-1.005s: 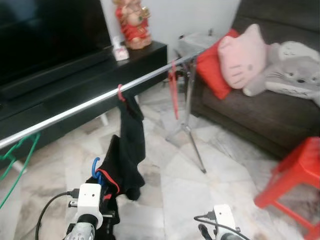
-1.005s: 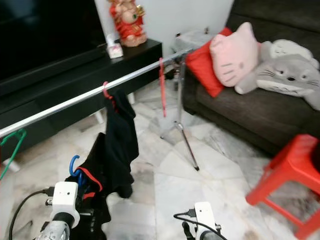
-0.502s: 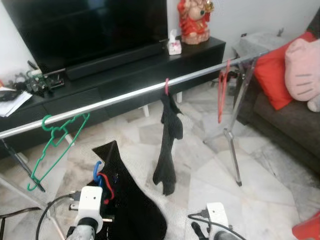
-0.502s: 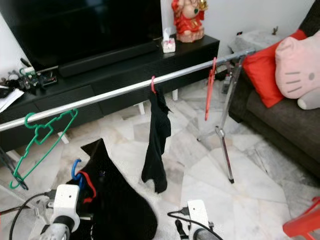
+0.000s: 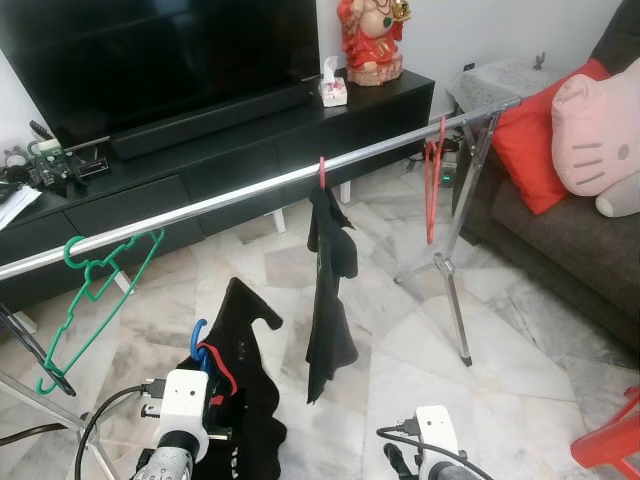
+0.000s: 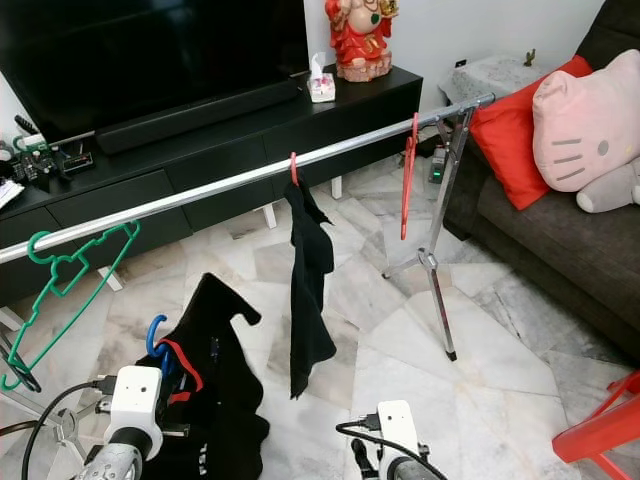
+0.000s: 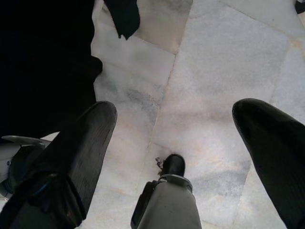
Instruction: Hang hanger
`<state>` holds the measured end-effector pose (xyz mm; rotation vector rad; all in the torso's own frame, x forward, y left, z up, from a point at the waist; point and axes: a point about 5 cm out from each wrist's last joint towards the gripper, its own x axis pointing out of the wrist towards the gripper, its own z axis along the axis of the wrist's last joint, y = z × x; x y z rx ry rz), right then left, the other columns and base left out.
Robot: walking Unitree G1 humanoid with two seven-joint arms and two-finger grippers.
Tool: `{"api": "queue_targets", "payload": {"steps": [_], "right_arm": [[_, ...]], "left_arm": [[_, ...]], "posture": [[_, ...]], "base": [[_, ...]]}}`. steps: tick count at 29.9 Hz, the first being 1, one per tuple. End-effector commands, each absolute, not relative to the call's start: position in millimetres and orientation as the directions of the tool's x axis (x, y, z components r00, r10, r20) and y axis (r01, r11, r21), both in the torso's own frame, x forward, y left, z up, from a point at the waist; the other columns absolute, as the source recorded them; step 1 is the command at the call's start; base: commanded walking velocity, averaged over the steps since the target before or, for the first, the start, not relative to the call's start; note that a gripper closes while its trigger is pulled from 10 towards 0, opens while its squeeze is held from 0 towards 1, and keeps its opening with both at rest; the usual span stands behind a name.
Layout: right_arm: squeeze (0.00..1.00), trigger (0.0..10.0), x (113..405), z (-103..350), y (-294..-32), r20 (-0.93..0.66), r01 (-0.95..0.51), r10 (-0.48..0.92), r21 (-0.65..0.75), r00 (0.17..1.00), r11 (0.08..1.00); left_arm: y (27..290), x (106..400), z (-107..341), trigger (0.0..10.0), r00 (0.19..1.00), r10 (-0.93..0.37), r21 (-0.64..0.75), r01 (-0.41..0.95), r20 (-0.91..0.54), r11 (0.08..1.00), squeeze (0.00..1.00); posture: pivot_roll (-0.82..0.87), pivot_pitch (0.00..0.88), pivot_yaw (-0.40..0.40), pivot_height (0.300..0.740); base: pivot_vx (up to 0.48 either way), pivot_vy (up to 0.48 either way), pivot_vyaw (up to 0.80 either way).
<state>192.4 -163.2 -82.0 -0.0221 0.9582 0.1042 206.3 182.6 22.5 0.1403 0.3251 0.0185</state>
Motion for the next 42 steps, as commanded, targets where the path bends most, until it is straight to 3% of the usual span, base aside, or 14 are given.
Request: {"api": "queue_targets", "payload": {"steps": [1, 42], "right_arm": [[0.00, 10.0, 191, -83, -161, -0.820, -0.094, 0.083, 0.036, 0.566, 0.995], [0.00, 10.0, 193, -82, -162, -0.817, -0.107, 0.068, 0.007, 0.573, 0.994]], "left_arm": [[185, 211, 33, 10.0, 0.963, 0.042, 0.141, -0.005, -0.267, 0.990, 0.00], [182, 220, 45, 10.0, 0.978, 0.047, 0.118, -0.023, -0.205, 0.993, 0.00]], "posture": [[-0.10, 0.000, 0.082, 0.740], [-0.10, 0.000, 0.079, 0.740]], "base": [[0.000, 0.000, 0.00], [-0.024, 0.000, 0.00]]}}
